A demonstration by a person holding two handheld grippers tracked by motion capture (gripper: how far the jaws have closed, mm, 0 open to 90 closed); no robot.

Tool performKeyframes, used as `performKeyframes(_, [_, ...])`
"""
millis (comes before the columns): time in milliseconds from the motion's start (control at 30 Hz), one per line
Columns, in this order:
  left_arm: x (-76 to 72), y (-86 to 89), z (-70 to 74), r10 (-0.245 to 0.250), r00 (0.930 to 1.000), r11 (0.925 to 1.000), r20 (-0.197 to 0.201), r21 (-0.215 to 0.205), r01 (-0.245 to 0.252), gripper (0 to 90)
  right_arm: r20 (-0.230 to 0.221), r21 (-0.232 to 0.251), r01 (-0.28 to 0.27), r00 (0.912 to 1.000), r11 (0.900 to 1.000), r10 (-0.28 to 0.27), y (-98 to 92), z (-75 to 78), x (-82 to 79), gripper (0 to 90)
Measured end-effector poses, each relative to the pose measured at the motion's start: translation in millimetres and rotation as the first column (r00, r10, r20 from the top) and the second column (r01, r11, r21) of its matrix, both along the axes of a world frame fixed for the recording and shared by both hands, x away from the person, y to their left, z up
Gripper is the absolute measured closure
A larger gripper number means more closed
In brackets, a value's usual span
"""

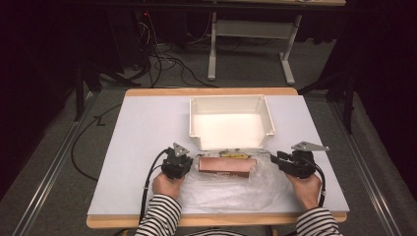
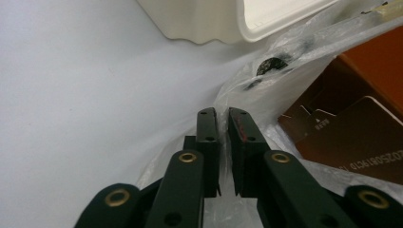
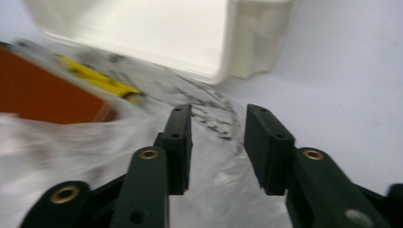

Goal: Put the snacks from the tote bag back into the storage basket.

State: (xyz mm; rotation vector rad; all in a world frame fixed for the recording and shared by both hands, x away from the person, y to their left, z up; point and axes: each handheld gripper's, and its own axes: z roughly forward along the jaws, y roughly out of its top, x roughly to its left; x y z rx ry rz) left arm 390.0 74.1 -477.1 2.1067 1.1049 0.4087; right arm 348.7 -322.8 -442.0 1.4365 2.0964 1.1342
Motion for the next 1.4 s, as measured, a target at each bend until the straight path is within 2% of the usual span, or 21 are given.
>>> performKeyframes(33, [-0.7,0.4,1.3,0.006,1.0000,1.0000,0.001,0.001,-0.006,73.8,0.020,0.008,-0.029,0.9994,1.000,0.029,3.5,11.2,-12.3,55.4])
performKeyframes(67, [-0.7,0.4,1.3,0.006,1.0000,1.0000,0.001,0.001,-0.006,70.4,0.031,0.006,-0.046,0.9985,0.999,0.046,6.1,14.5,-16.5,53.7])
performKeyframes(167, [-3.8,3.8,5.2,0.019,0.9997,0.9998,0.011,-0.011,-0.019,66.7,0.032,0.000,-0.071,0.9970,0.997,0.071,11.3,18.1,-22.6,49.6])
performKeyframes(267, [-12.8,9.8,12.4,0.036,0.9988,0.9992,0.032,-0.017,-0.035,57.4,0.017,-0.022,-0.094,0.9954,0.995,0.094,20.8,14.2,-25.3,45.7])
performKeyframes(433, [-26.0,17.1,16.9,0.034,0.9984,0.9993,0.046,-0.014,-0.034,50.5,-0.010,-0.027,-0.119,0.9929,0.993,0.118,25.6,3.9,-24.0,48.5])
performKeyframes(500, [-31.0,19.6,15.5,0.031,0.9985,0.9994,0.046,-0.015,-0.031,48.7,-0.023,-0.036,-0.139,0.9902,0.990,0.138,26.7,-3.5,-24.1,54.4])
performKeyframes(533, [-32.7,20.6,13.8,0.032,0.9985,0.9994,0.045,-0.014,-0.031,48.7,-0.023,-0.036,-0.139,0.9902,0.990,0.138,26.7,-3.5,-24.1,54.4])
performKeyframes(567, [-34.0,21.6,9.9,0.033,0.9989,0.9994,0.034,-0.013,-0.033,47.9,-0.027,-0.045,-0.155,0.9878,0.987,0.154,26.8,-5.9,-25.2,63.2])
performKeyframes(600, [-34.0,21.6,9.9,0.033,0.9989,0.9994,0.034,-0.013,-0.033,47.9,-0.027,-0.045,-0.155,0.9878,0.987,0.154,26.8,-5.9,-25.2,63.2])
performKeyframes(633, [-33.9,21.6,7.1,0.035,0.9990,0.9994,0.027,-0.007,-0.035,47.9,-0.031,-0.051,-0.161,0.9868,0.986,0.159,27.1,-6.5,-25.9,67.8])
performKeyframes(667, [-33.7,21.5,5.0,0.037,0.9990,0.9993,0.025,-0.005,-0.037,47.9,-0.036,-0.076,-0.179,0.9836,0.981,0.177,28.3,-8.3,-27.3,77.8])
performKeyframes(700, [-33.6,21.3,3.2,0.039,0.9989,0.9992,0.025,-0.005,-0.039,47.9,-0.036,-0.083,-0.186,0.9823,0.979,0.184,28.1,-9.4,-27.2,81.4])
performKeyframes(767, [-33.3,21.3,0.2,0.043,0.9989,0.9991,0.020,-0.007,-0.042,48.1,-0.046,-0.092,-0.186,0.9822,0.978,0.182,27.3,-11.2,-26.9,89.0])
performKeyframes(933, [-34.7,19.9,-5.1,0.042,0.9983,0.9991,0.040,0.007,-0.042,48.8,-0.061,-0.117,-0.184,0.9821,0.976,0.178,21.2,-15.0,-23.3,90.0])
performKeyframes(967, [-34.8,20.0,-5.6,0.037,0.9982,0.9993,0.046,0.009,-0.038,48.9,-0.062,-0.142,-0.178,0.9834,0.974,0.171,20.0,-15.4,-22.7,90.0])
performKeyframes(1000, [-35.7,20.9,-8.3,0.032,0.9966,0.9994,0.075,0.008,-0.032,50.0,-0.053,-0.203,-0.149,0.9886,0.968,0.141,18.4,-16.4,-21.3,90.0])
performKeyframes(1033, [-35.7,20.9,-8.3,0.032,0.9966,0.9994,0.075,0.008,-0.032,50.7,-0.053,-0.203,-0.149,0.9886,0.968,0.141,18.4,-16.4,-21.3,90.0])
performKeyframes(1200, [-37.8,19.0,-9.1,0.013,0.9953,0.9997,0.096,0.018,-0.015,56.6,-0.047,-0.280,-0.081,0.9964,0.957,0.070,9.7,-27.8,-8.7,90.0])
performKeyframes(1267, [-37.6,19.4,-9.1,0.013,0.9955,0.9998,0.094,0.015,-0.015,56.8,-0.048,-0.250,-0.064,0.9974,0.966,0.054,6.1,-29.6,-6.0,90.0])
performKeyframes(1333, [-37.9,19.2,-9.1,0.013,0.9953,0.9997,0.096,0.018,-0.014,56.8,-0.054,-0.247,-0.063,0.9972,0.967,0.052,5.6,-28.6,-5.8,86.8])
performKeyframes(1400, [-38.0,19.2,-9.3,0.013,0.9951,0.9998,0.098,0.016,-0.014,56.8,-0.052,-0.220,-0.046,0.9980,0.974,0.035,4.0,-25.0,-9.4,76.0])
